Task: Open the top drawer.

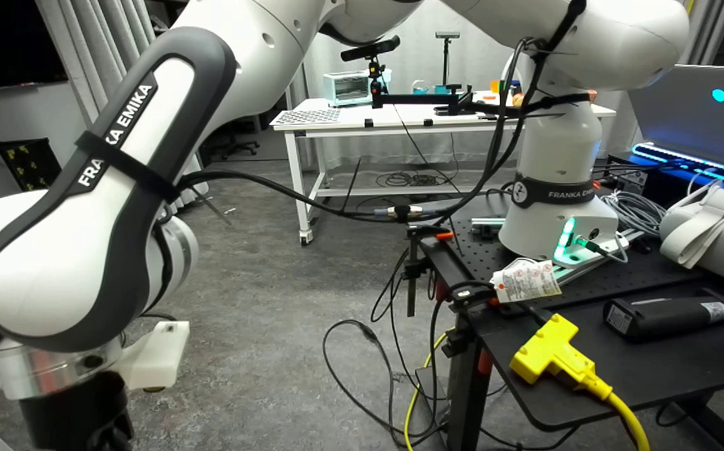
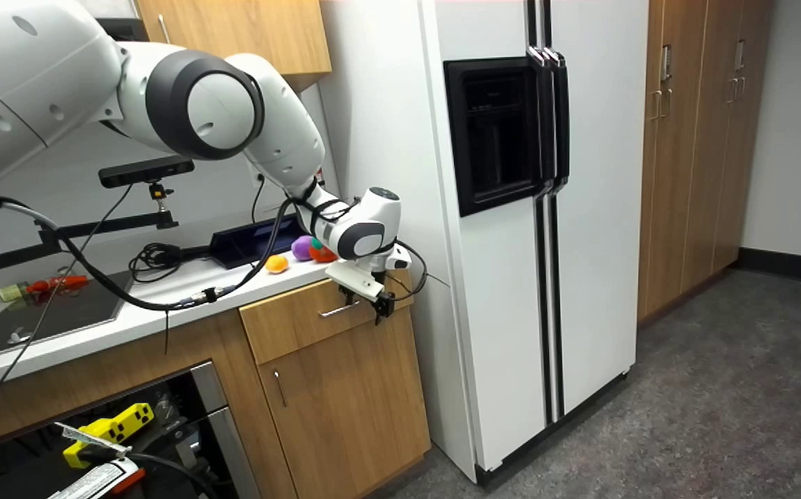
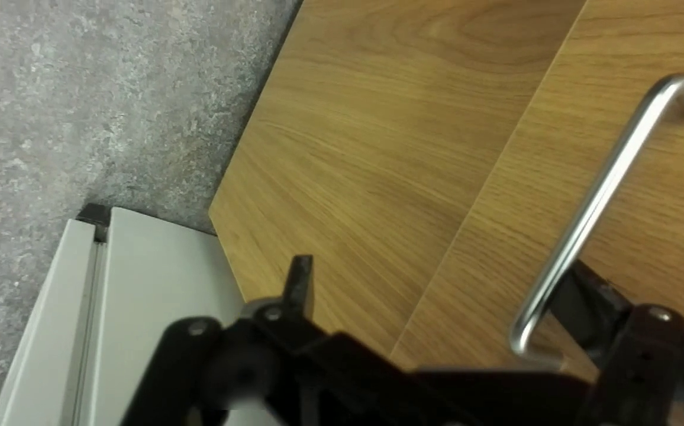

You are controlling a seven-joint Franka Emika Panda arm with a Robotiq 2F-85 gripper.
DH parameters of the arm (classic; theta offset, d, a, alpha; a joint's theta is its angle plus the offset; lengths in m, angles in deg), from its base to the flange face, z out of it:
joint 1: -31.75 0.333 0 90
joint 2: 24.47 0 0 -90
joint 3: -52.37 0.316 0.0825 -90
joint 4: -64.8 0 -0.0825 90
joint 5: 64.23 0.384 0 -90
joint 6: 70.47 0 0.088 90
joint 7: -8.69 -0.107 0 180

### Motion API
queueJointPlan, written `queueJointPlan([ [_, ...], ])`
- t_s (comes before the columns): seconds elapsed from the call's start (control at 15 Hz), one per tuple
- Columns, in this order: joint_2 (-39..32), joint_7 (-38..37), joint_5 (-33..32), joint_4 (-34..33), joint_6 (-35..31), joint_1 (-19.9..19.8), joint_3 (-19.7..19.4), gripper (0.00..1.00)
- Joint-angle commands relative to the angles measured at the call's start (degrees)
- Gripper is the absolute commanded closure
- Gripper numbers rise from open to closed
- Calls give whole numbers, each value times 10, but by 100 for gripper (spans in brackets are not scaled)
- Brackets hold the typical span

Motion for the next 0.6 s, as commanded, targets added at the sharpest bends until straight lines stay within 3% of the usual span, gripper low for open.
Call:
queueJointPlan([
  [0.0, 51, -35, -19, 61, -3, 11, -41, 0],
  [0.27, 112, -64, -23, 146, -25, 16, -69, 0],
  [0.53, 173, -106, -20, 244, -91, 22, -81, 0],
])
